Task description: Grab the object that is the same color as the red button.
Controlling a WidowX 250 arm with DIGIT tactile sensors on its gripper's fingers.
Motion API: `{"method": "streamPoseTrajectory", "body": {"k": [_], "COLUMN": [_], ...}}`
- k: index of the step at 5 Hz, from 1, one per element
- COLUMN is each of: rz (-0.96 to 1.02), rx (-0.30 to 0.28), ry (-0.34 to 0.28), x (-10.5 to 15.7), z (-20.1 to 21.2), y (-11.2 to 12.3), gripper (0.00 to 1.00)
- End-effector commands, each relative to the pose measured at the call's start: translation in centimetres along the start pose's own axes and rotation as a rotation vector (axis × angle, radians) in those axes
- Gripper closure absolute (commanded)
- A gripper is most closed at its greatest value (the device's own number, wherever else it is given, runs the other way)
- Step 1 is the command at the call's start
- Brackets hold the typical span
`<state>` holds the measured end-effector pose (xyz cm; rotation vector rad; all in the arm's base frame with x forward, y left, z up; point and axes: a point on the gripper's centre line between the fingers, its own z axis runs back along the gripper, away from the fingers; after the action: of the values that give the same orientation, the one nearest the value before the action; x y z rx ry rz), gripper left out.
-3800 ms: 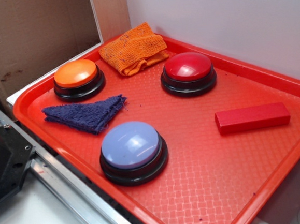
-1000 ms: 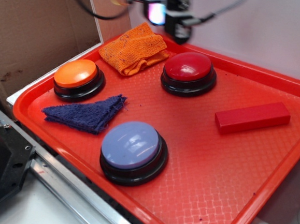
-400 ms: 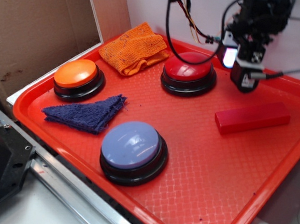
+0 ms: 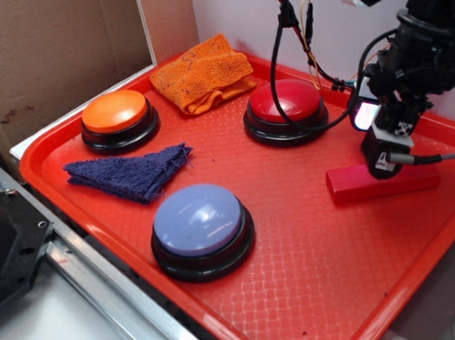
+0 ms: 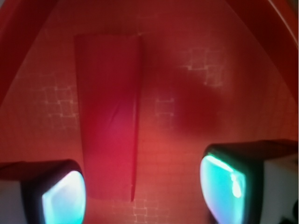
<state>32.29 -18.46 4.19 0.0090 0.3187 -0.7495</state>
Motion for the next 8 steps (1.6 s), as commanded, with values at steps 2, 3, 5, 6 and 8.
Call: {"method": "streamPoseTrajectory", "body": {"k": [2,3,5,6,8], "rz": [0.046,0.046,-0.014,-0.012,0.001], "rx": [-0.009,-0.009,0.000,-0.004,-0.028], "ry": [-0.132,-0.132,-0.062,-0.012,0.075], "x": [-1.0,-1.0,-0.2,0.0,0.2], "z": [3.7,3.7,1.7,0.4,-2.1], "y": [-0.6,-0.6,-2.3,-2.1,-1.3], "gripper": [0.00,0.00,0.00,0.00,0.00]}}
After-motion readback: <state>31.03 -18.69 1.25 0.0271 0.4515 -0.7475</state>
